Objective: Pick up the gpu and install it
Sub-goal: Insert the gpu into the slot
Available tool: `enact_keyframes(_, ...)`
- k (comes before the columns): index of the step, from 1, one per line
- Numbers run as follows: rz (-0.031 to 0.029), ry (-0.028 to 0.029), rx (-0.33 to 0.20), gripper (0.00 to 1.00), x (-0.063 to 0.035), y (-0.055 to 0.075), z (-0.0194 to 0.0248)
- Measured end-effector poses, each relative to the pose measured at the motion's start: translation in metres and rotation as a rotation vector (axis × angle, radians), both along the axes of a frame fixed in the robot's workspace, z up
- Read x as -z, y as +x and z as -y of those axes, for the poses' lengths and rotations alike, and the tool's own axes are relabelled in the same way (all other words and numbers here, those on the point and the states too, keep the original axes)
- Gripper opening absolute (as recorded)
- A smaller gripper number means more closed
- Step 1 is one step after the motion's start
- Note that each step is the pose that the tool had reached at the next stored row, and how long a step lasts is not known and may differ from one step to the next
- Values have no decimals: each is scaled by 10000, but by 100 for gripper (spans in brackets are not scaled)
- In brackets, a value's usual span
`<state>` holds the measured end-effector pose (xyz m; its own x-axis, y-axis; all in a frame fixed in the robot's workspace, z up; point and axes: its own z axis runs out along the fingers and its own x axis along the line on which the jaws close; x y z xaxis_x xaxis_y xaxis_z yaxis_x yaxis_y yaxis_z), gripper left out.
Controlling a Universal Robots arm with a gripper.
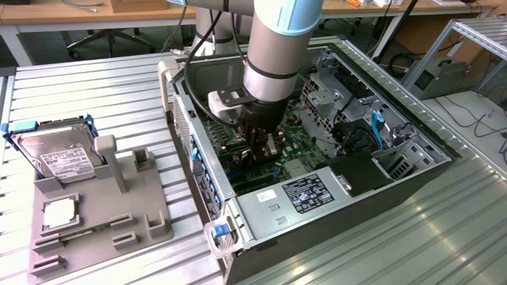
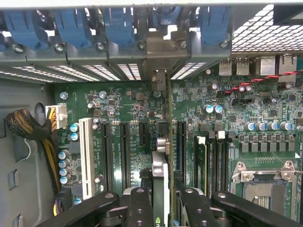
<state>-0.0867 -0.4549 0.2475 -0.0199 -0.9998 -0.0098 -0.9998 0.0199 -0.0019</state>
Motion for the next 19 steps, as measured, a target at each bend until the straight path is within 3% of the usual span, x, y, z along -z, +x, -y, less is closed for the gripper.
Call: enact_keyframes(19,0,-2,0,27,15,-2,0)
